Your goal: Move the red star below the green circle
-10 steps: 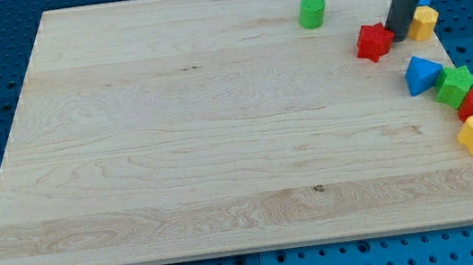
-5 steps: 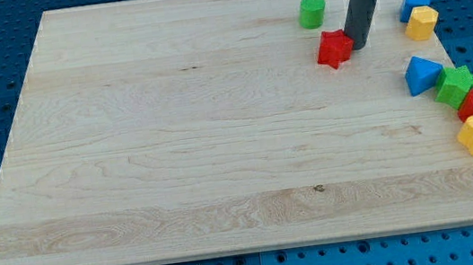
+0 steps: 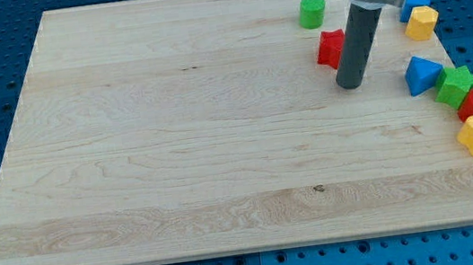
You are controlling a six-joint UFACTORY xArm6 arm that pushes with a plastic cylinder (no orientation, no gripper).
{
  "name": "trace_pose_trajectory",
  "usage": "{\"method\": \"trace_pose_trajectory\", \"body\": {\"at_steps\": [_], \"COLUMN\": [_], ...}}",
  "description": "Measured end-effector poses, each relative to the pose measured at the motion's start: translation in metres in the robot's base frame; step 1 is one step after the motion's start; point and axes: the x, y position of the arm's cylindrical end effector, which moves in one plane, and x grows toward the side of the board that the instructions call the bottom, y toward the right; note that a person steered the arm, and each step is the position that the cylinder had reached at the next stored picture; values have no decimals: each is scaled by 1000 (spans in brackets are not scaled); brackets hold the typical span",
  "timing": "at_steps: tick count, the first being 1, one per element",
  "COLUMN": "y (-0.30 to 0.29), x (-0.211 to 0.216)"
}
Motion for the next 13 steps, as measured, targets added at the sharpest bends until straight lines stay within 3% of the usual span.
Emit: {"method": "trace_pose_trajectory", "body": {"at_steps": [2,4,10,13], "y": [-29,11,4,1], "x": [-42,0,-57,-58]}}
